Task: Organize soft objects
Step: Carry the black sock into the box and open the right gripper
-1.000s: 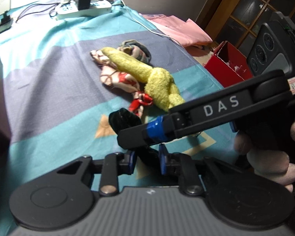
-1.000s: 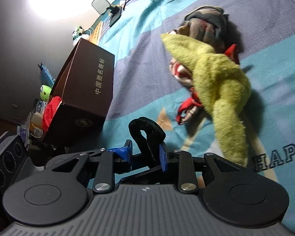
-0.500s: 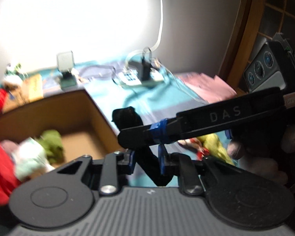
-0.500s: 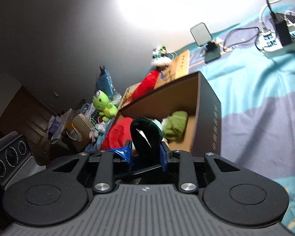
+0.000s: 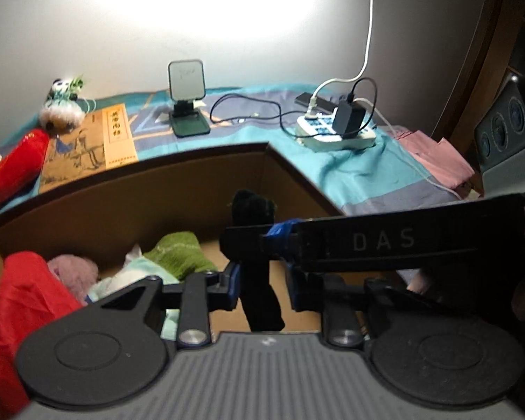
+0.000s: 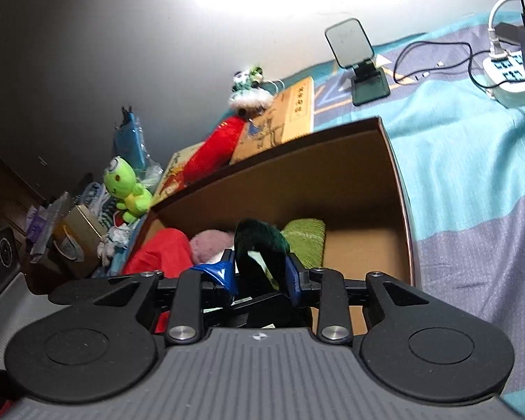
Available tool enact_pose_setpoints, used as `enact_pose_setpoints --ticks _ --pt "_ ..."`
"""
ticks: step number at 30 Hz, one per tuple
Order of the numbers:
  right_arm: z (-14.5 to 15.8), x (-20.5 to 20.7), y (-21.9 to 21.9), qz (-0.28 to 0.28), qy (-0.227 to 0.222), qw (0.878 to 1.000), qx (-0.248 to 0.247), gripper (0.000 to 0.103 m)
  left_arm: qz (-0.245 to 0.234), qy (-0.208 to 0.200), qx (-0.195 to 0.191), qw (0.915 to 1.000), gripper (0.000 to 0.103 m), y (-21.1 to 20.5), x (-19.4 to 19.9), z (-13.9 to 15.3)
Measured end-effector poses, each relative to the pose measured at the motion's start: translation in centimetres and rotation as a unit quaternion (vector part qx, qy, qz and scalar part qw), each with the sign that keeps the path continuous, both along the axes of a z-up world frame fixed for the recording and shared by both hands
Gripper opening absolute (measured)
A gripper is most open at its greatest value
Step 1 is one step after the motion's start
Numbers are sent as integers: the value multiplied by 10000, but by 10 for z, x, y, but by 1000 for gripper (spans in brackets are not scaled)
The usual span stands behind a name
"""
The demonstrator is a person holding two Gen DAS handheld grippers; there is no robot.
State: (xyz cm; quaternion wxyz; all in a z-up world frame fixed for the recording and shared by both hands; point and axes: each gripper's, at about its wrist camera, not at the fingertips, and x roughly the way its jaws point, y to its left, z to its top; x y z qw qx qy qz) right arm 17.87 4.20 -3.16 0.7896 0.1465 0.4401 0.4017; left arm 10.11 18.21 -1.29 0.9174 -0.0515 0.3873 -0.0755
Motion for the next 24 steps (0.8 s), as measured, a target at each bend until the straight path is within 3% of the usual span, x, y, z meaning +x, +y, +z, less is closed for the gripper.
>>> enact_pose_setpoints --ticks 1,2,5,8,24 --pt "-3 0 1 -22 21 10000 -70 11 16 87 -12 10000 45 2 2 -6" --pt "-3 -2 4 -4 -74 9999 -140 11 60 170 -4 9998 51 4 3 -11" --pt "0 -7 8 29 -199 9993 -308 15 122 315 -14 9994 51 9 3 -19" --pt "6 -9 4 -30 -194 9996 -179 15 214 322 -1 9993 51 9 -1 -15" --pt "30 -42 -36 118 -215 9994 257 15 1108 249 809 9902 52 -18 -36 31"
